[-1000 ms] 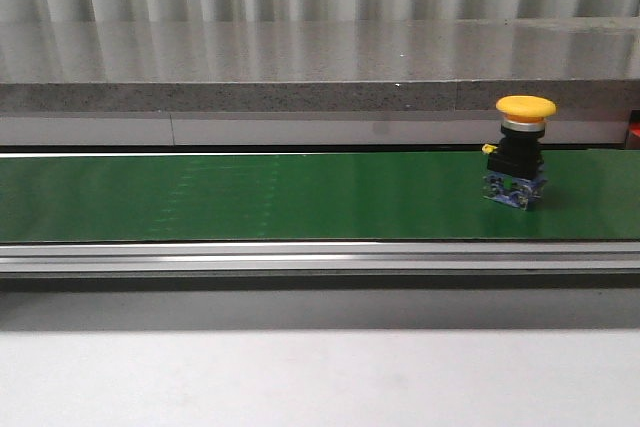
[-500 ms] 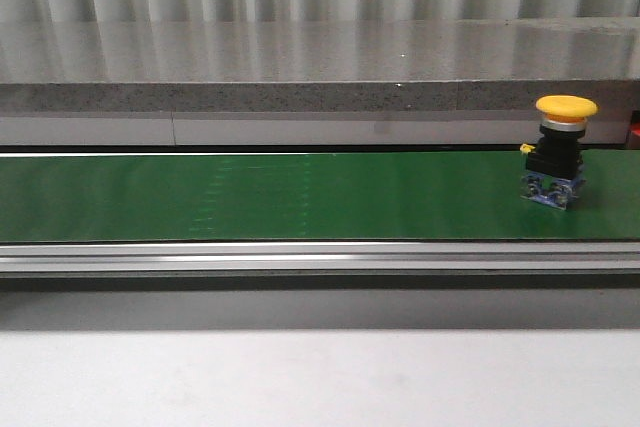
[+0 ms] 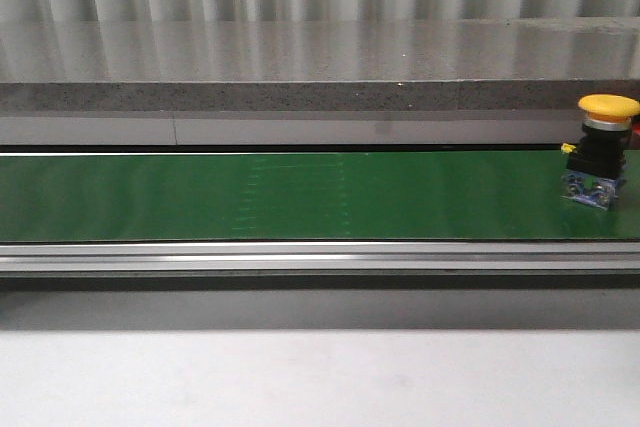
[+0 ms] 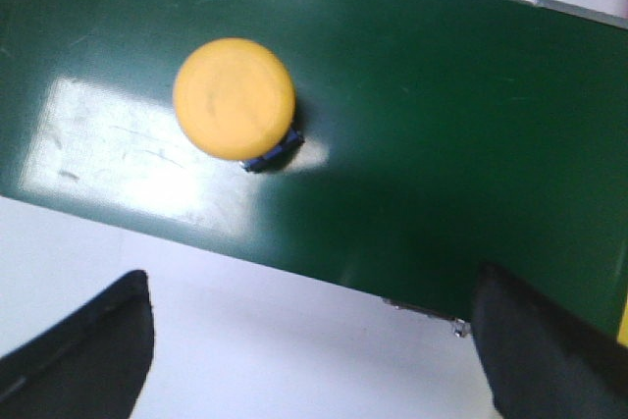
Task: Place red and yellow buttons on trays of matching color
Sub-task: 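Grasp the yellow button at the belt's far end with the right gripper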
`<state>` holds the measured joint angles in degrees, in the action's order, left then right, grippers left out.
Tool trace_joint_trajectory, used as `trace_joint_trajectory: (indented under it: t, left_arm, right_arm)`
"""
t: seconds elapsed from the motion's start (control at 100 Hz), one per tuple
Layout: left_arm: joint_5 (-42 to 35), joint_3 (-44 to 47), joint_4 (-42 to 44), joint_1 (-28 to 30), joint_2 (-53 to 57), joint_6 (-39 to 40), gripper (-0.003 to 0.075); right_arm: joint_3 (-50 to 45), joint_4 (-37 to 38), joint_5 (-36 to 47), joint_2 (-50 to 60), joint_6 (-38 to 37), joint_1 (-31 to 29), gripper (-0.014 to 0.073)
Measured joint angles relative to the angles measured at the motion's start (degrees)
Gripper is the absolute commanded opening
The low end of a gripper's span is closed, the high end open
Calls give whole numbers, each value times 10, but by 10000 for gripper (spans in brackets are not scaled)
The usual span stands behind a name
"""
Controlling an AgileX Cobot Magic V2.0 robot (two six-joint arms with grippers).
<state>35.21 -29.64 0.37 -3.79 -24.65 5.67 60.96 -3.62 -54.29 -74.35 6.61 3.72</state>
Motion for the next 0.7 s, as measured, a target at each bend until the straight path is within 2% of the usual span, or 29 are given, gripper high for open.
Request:
trace_joint_trajectory:
  t: [0.55,0.62,0.7]
  left_arm:
    - [0,0,0,0,0,0,-20]
    - [0,0,0,0,0,0,-20]
    - [0,0,0,0,0,0,-20]
  right_arm:
    - [0,-4,110,-96,1,1,640]
    - [0,-5,119,-104,1,1,592]
    - [0,-6,124,-116,1,1,470]
